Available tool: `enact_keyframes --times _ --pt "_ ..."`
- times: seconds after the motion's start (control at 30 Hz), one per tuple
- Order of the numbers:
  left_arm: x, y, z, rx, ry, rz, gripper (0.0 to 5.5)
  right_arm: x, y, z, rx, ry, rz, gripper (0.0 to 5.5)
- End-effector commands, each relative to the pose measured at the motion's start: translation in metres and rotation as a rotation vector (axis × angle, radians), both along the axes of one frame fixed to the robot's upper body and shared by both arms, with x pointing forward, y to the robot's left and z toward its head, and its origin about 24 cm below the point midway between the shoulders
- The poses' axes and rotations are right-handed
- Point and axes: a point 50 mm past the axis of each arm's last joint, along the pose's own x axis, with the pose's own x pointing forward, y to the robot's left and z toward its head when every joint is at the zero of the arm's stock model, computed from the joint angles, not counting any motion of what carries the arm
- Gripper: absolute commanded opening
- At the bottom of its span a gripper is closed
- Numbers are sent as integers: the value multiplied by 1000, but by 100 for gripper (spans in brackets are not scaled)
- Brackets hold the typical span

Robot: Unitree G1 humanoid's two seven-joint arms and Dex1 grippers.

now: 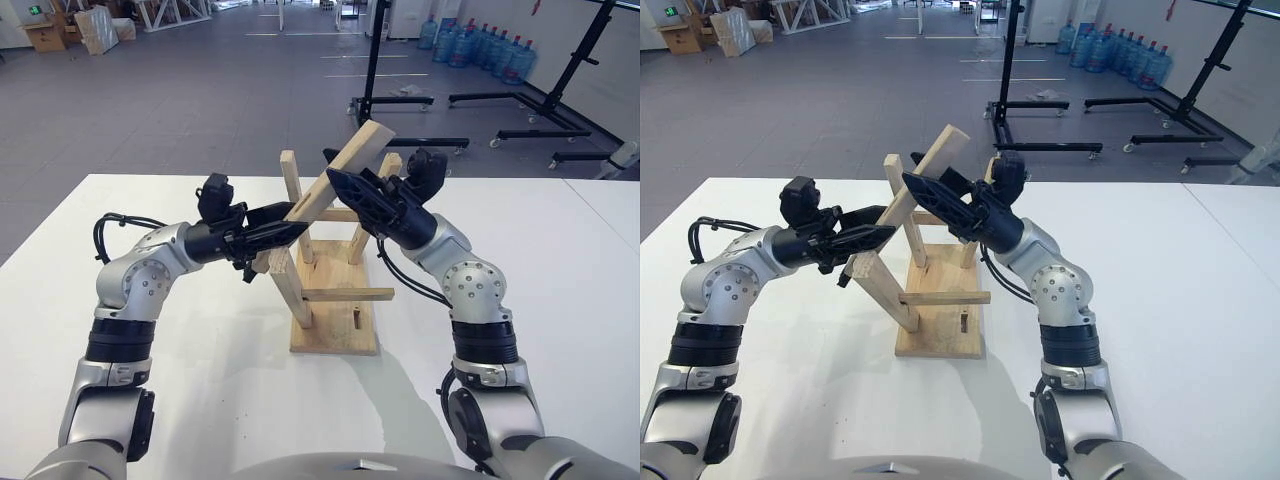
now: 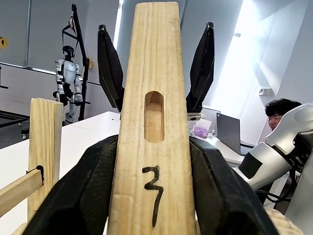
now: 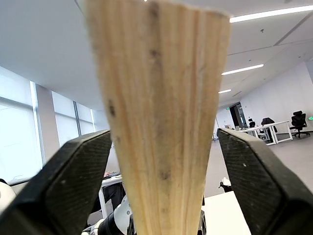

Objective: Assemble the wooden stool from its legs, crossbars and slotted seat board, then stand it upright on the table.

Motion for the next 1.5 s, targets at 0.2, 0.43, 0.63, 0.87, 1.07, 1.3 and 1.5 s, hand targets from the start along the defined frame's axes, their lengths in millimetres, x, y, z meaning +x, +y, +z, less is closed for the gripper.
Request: enact_keyframes --times 0.2,0.43,0.63,0.87,1.07,1.3,1.5 --pt "-4 -3 4 -49 2 -41 206 -5 1 0 -7 -13 61 237" --pt "-8 0 -2 -85 68 -72 206 -9 -6 3 26 -28 84 206" --pt "7 5 -10 -83 106 90 243 -6 -18 9 36 -62 -9 206" --pt "-7 25 -29 -121 141 288 340 0 -77 29 -71 -145 -202 205" --pt "-36 44 -25 -200 122 459 367 4 -133 13 -272 -50 -255 205" --pt "-17 70 -17 -225 144 566 367 -20 -115 -47 -423 43 -147 205" --pt "-8 68 -17 -199 151 553 367 -27 -113 -68 -479 30 -130 205"
